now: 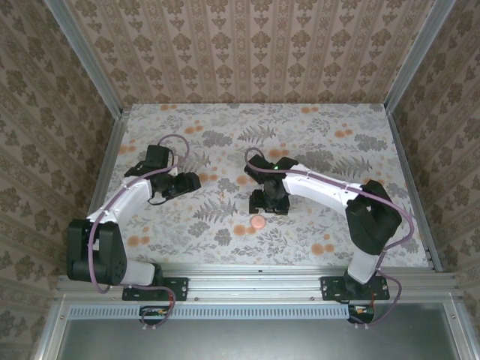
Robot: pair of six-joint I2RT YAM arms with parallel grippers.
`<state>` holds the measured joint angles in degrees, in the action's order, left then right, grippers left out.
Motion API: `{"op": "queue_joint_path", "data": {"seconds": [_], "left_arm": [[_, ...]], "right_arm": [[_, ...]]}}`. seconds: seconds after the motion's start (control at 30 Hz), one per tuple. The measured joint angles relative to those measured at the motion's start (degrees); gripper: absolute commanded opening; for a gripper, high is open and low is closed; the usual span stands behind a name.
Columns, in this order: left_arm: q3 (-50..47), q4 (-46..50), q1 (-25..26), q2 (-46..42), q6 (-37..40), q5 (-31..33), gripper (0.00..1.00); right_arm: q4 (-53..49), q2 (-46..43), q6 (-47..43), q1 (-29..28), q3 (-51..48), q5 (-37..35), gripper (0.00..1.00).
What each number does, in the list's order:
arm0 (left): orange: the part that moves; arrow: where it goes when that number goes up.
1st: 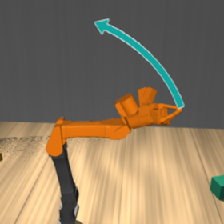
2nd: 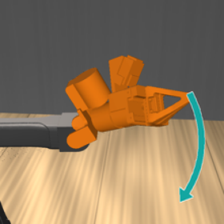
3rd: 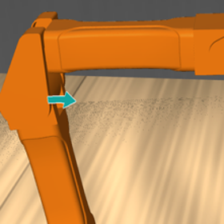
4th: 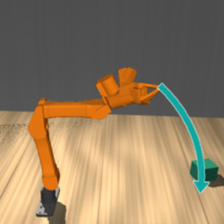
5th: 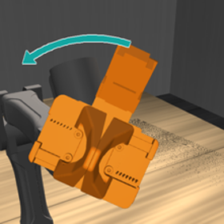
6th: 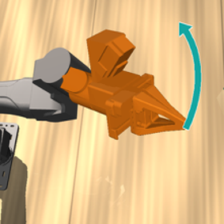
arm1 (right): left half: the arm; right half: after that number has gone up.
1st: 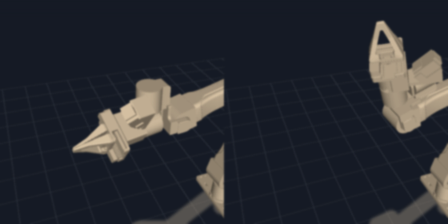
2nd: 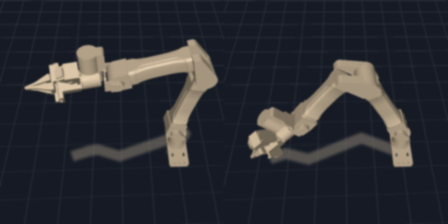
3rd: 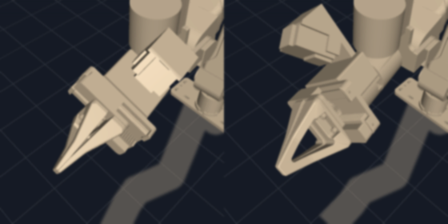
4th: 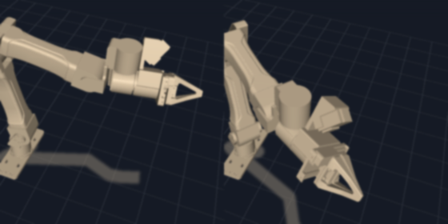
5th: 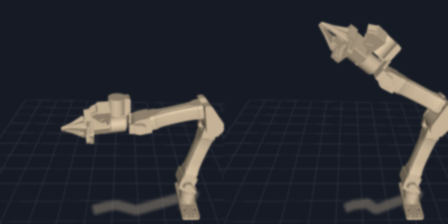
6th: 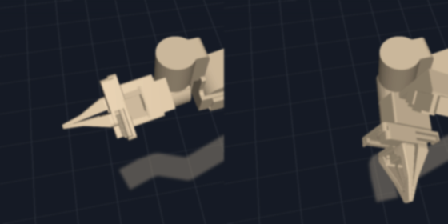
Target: Insert wireless bluetooth earbuds into charging case
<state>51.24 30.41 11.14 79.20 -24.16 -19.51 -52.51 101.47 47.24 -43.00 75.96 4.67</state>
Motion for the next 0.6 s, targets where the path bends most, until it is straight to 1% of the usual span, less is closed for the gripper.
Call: {"op": "queue_joint_path", "data": {"seconds": [0.3,0.6], "left_arm": [[-0.07,-0.74,-0.04,0.81,0.26,-0.52,0.68],[-0.26,-1.79,-0.11,1.60,0.48,-1.68,0.67]], "right_arm": [[-0.39,6.75,5.35,-1.05,0.85,0.35,0.70],[-0.15,8.68,6.82,-1.64,3.04,1.44,0.70]]}}
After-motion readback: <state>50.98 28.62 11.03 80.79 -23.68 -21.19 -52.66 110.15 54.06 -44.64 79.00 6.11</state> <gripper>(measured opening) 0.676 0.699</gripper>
